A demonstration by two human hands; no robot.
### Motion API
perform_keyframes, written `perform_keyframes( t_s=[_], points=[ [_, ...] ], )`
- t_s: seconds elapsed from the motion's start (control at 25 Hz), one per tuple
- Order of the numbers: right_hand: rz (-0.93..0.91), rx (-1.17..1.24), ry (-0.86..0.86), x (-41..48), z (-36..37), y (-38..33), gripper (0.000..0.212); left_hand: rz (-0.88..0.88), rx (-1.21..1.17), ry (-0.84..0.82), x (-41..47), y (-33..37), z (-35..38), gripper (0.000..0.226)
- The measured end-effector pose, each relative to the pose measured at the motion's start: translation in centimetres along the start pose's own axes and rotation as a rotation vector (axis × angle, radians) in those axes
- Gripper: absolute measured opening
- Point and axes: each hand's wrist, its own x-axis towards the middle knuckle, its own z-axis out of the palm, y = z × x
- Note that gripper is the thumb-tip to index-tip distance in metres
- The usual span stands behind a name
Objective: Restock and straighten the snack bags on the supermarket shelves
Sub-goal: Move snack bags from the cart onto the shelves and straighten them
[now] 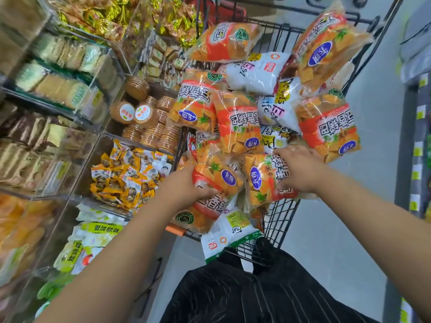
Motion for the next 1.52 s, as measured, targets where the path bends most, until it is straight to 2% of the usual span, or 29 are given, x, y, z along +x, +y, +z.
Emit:
perform_keyframes(
  t_s=[0.16,0.24,0.36,0.44,0.56,0.76,0.96,1.08,1.16,1.24,1.36,1.4,1.44,1.52],
  points=[
    [0.124,0.068,0.035,-1.8,0.5,-1.1,0.1,-0.126,-0.397,0.005,-0.3,-2.1,-0.3,0.059],
    [0.199,0.112,0.053,-2.5,1.4,-1.7,0.1,-0.135,-0.524,-0.002,-0.3,-2.8,0.0,0.048],
    [0.357,0.244,0.06,-3.4,3.5,-2.3,0.099,-0.157,-0.629,0.006,-0.2,-3.1,1.1,0.064],
    [0.462,0.334,0.047,-3.9,4.9,-2.8,0.105,-0.182,-0.67,0.0,-0.3,-3.1,2.0,0.066],
    [0.51,0.355,0.04,-4.0,7.1,-3.6,0.112,-0.19,-0.679,-0.001,-0.2,-2.9,3.1,0.082],
    [0.458,0.431,0.022,-3.0,9.9,-4.0,0.096,-0.163,-0.722,0.0,0.2,-2.7,4.0,0.063],
    [0.493,0.656,-0.004,-3.3,11.2,-4.2,0.088,-0.121,-0.738,-0.025,0.3,-2.5,3.9,0.061],
    [0.545,0.863,0.054,-4.3,11.5,-3.9,0.105,-0.114,-0.712,-0.043,0.3,-2.6,4.0,0.075],
    [0.586,0.928,0.07,-5.3,12.0,-3.3,0.112,-0.097,-0.705,-0.053,0.1,-2.7,3.8,0.094],
    [0.619,0.987,0.107,-6.9,12.7,-2.7,0.098,-0.08,-0.704,-0.073,-0.2,-2.7,3.9,0.108],
    [0.648,1.113,0.206,-9.7,13.6,-2.1,0.052,-0.023,-0.711,-0.162,-0.9,-2.1,4.6,0.095],
    [0.663,1.15,0.238,-10.7,14.0,-2.0,0.045,-0.017,-0.732,-0.2,-1.2,-1.8,5.0,0.093],
    [0.669,1.183,0.267,-11.6,14.2,-2.0,0.047,-0.021,-0.755,-0.23,-1.3,-1.5,5.4,0.091],
    [0.715,1.245,0.338,-13.3,15.1,-1.8,0.068,-0.004,-0.796,-0.27,-1.8,-0.4,6.3,0.077]
  ],
)
